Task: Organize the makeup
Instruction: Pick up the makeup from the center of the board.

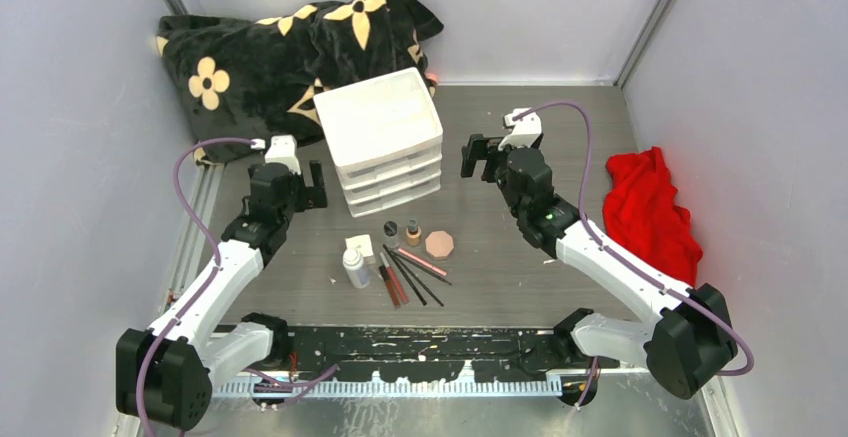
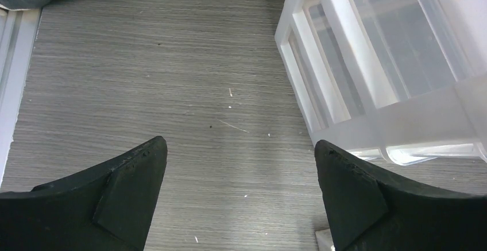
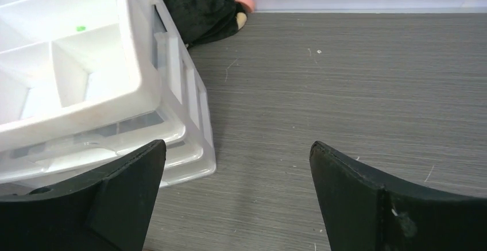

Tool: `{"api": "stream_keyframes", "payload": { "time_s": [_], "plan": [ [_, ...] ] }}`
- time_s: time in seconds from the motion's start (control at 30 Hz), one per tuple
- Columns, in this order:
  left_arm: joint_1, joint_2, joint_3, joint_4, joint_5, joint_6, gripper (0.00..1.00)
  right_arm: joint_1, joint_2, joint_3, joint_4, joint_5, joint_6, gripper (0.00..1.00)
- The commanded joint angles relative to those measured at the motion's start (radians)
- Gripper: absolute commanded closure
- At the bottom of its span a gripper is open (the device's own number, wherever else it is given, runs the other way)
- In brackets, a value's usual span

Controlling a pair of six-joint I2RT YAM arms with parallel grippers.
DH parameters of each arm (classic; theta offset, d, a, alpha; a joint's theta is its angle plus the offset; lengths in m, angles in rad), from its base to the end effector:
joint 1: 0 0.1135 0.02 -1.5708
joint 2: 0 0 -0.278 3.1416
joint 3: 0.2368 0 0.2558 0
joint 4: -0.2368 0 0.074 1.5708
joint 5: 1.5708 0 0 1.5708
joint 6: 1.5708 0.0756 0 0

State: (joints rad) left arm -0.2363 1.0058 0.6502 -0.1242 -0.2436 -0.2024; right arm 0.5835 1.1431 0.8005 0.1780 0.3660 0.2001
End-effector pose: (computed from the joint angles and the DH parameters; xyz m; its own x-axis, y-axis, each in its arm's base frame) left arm 0.2530 -0.0422 0.2500 -0.4435 -0.0939 -0.8914 -0.0714 0.9950 -0.0693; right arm 0.2667 0.1436 0.3158 -0.1777 0.1051 -0.9785 -0.1882 0.9723 0.1386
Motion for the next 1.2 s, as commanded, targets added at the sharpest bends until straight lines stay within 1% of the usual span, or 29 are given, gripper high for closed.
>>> {"api": "stream_keyframes", "payload": {
  "time_s": [0.0, 0.1, 0.17, 0.2, 0.4, 0.63, 0.77, 0.87, 0.93, 1.03, 1.1, 1.17],
  "plan": [
    [-0.005, -0.005, 0.006, 0.049, -0.009, 0.001, 0.0, 0.006, -0.032, -0.015, 0.042, 0.058, 0.013, 0.0],
    [-0.005, -0.001, 0.006, 0.048, -0.014, -0.001, 0.0, 0.005, -0.032, -0.016, 0.034, 0.072, 0.035, 0.0],
    [-0.004, 0.0, 0.008, 0.046, -0.017, -0.002, 0.0, 0.006, -0.021, -0.008, 0.004, 0.132, 0.098, 0.0],
    [-0.005, 0.001, 0.008, 0.045, -0.019, -0.003, 0.0, 0.006, -0.018, -0.008, -0.003, 0.15, 0.102, 0.0],
    [-0.005, -0.01, 0.007, 0.043, -0.017, -0.006, 0.0, 0.006, -0.012, -0.018, 0.026, 0.1, -0.073, 0.0],
    [-0.004, 0.002, 0.025, 0.018, -0.023, -0.02, 0.0, 0.006, 0.003, 0.011, -0.058, 0.154, -0.103, 0.01],
    [-0.005, 0.015, 0.039, -0.001, -0.022, -0.023, 0.0, 0.006, -0.022, -0.022, -0.056, 0.147, -0.1, 0.05],
    [-0.004, 0.017, 0.038, -0.002, -0.022, -0.028, 0.0, 0.01, -0.022, -0.016, -0.108, 0.129, -0.09, 0.09],
    [-0.005, 0.016, 0.032, 0.001, -0.019, -0.032, 0.0, 0.029, -0.026, -0.018, -0.141, 0.139, -0.09, 0.12],
    [-0.005, 0.017, 0.031, -0.005, -0.017, -0.036, 0.0, 0.09, -0.052, -0.031, -0.19, 0.137, -0.076, 0.16],
    [-0.004, 0.018, 0.038, -0.022, -0.026, -0.037, 0.0, 0.146, -0.08, -0.041, -0.22, 0.139, -0.068, 0.18],
    [-0.005, 0.019, 0.042, -0.036, -0.034, -0.042, 0.0, 0.22, -0.1, -0.048, -0.261, 0.177, -0.068, 0.18]
  ]
}}
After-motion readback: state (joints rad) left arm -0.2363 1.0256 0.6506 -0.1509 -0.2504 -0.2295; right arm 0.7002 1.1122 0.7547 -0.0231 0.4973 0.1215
